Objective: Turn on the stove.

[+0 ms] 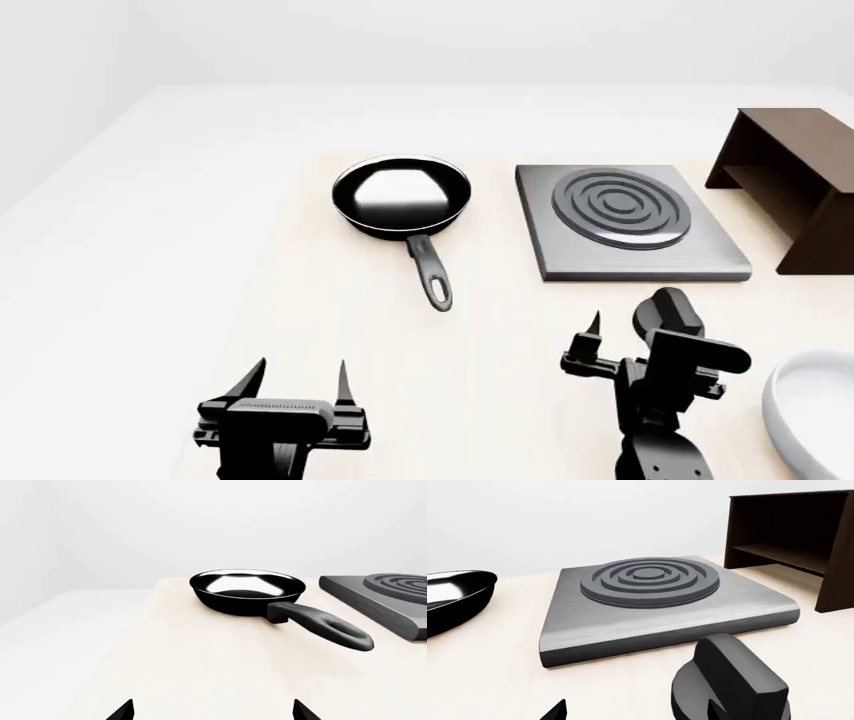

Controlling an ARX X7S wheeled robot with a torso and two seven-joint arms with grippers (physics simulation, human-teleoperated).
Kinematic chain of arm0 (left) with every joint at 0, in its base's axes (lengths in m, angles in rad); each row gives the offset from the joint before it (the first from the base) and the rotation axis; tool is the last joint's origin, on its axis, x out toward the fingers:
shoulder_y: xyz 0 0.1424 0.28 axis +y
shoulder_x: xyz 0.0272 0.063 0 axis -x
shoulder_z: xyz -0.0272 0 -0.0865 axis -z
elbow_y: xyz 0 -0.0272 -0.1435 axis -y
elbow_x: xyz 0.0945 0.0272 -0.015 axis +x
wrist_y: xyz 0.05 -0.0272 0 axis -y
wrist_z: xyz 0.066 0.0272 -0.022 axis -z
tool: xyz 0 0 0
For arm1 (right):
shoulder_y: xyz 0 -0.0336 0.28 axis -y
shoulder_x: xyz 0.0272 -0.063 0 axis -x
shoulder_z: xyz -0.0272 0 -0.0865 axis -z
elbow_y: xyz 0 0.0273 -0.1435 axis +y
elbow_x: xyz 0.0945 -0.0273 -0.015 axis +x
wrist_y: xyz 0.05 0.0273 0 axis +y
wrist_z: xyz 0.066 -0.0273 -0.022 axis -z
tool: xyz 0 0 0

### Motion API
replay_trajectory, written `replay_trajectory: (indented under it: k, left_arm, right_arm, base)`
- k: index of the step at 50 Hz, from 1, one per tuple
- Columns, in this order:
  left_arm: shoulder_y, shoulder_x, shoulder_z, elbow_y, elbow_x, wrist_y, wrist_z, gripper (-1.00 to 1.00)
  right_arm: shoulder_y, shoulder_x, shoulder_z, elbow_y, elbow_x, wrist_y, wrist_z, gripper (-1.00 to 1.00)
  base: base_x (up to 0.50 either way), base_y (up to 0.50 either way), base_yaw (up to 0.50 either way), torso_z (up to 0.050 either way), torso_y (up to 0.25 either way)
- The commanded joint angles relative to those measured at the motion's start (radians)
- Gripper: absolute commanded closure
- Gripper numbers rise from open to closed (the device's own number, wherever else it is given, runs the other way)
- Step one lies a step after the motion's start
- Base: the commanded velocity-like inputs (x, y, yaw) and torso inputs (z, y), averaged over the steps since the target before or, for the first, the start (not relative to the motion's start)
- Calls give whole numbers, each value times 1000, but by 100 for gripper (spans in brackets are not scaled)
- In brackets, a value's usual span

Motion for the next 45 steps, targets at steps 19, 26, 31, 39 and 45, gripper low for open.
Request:
replay_trajectory:
  k: [19,26,31,39,45]
  left_arm:
    - [5,-12,15,16,-11,-1,-12,-100]
    - [4,-14,18,14,-13,3,-14,-100]
    - [7,-16,22,18,-12,4,-16,-100]
    - [6,-20,25,23,-17,0,-18,-100]
    - [6,-21,28,19,-17,6,-20,-100]
  right_arm:
    - [137,-8,-2,281,-14,-111,-31,-100]
    - [163,-3,3,334,-14,-134,-31,-100]
    - [163,-4,8,349,-3,-146,-45,-100]
    - [188,-6,11,426,-3,-189,-55,-100]
    - [202,-4,17,474,1,-215,-66,-100]
  base:
    - [0,0,0,0,0]
    - [0,0,0,0,0]
    - [0,0,0,0,0]
    - [0,0,0,0,0]
    - [0,0,0,0,0]
